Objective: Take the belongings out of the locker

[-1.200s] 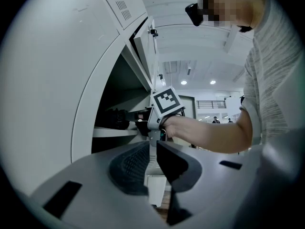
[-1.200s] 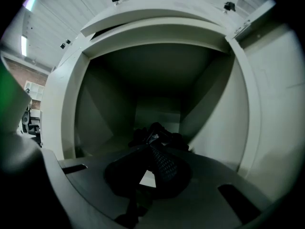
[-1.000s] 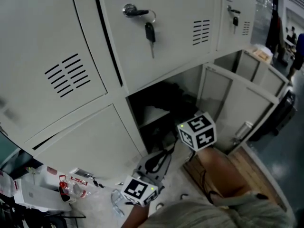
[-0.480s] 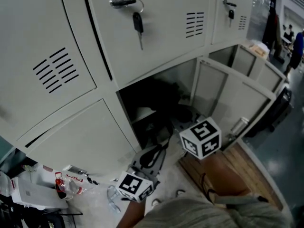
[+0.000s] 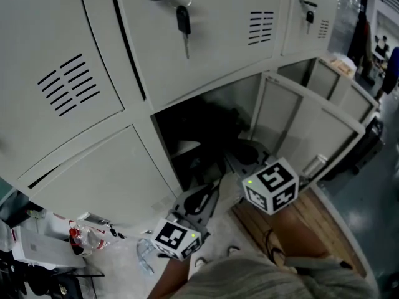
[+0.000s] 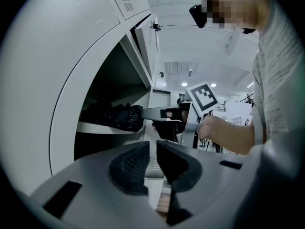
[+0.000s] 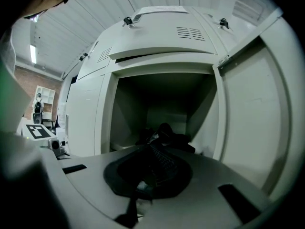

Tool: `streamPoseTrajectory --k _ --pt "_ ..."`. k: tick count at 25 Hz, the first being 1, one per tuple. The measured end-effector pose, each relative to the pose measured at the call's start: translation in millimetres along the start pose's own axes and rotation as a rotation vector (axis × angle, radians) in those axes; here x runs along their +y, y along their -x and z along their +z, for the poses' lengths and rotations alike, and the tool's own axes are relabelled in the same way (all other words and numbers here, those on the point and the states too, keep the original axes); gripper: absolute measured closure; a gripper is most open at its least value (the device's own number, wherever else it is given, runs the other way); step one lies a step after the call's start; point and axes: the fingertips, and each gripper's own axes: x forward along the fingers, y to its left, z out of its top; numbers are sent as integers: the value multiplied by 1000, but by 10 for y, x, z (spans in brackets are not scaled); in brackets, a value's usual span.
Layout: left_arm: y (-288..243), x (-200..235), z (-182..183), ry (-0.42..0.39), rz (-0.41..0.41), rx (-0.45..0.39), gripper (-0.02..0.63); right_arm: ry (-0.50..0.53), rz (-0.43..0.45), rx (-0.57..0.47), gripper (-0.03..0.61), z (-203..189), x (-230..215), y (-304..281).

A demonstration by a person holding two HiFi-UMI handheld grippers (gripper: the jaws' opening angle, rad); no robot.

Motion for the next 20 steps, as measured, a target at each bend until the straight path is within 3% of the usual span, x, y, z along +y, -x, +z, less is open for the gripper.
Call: streamPoseTrajectory --k 9,13,20 --pt "-48 19 10 -25 -13 -10 583 139 73 83 571 -25 48 105" --pt "-77 -2 48 3 -24 -25 583 195 96 94 571 75 151 235" --pt "-151 -27 156 -26 -57 -45 583 323 79 100 571 423 94 348"
